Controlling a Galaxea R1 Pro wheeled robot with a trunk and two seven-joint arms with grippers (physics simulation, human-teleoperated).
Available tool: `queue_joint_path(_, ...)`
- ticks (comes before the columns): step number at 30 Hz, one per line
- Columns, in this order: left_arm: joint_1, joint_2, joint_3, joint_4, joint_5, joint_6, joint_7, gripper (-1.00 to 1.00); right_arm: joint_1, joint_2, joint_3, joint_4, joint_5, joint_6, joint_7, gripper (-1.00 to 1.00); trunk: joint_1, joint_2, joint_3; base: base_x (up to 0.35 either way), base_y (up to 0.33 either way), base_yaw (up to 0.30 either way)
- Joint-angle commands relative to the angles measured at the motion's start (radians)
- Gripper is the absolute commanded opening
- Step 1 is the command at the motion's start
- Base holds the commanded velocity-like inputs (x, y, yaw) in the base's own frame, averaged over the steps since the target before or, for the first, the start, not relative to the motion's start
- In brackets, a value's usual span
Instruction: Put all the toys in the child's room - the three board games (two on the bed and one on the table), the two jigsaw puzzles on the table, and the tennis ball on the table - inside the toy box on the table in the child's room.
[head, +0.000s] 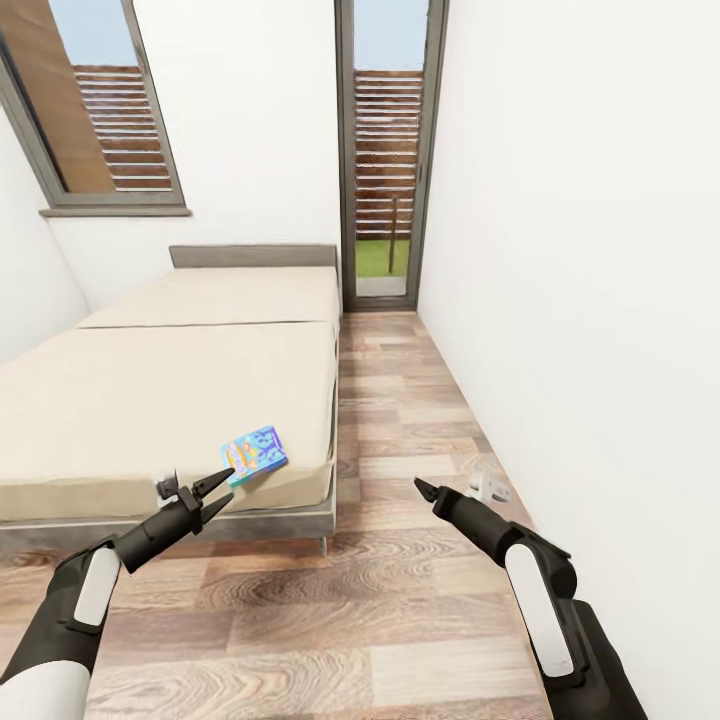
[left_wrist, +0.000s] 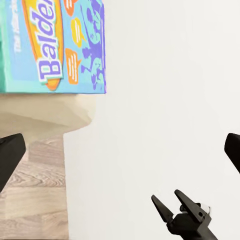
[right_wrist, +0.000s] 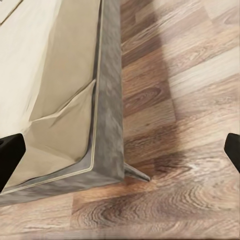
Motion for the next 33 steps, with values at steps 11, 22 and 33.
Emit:
queue_joint_path(11,-0.001,0.000,0.001,0.000,0.001,0.005,-0.004,1.00,-0.001,0.001,-0.002,-0.001,-0.003,0.006,0.002,1.00,0.005,-0.003,-0.044,0.000,0.000,0.000)
queue_joint_path(22,-0.001,0.001,0.001,0.000,0.001,0.005,-0.006,1.00,-0.001,0.002,-0.001,0.001,-0.001,0.006,0.002,1.00,0.010,-0.006,-0.086,0.000,0.000,0.000)
queue_joint_path(33,-0.001,0.001,0.001,0.000,0.001,0.005,-0.010,1.00,-0.001,0.003,-0.001,0.008,-0.001,0.005,0.002,1.00,0.014,-0.008,-0.121,0.000,0.000,0.000)
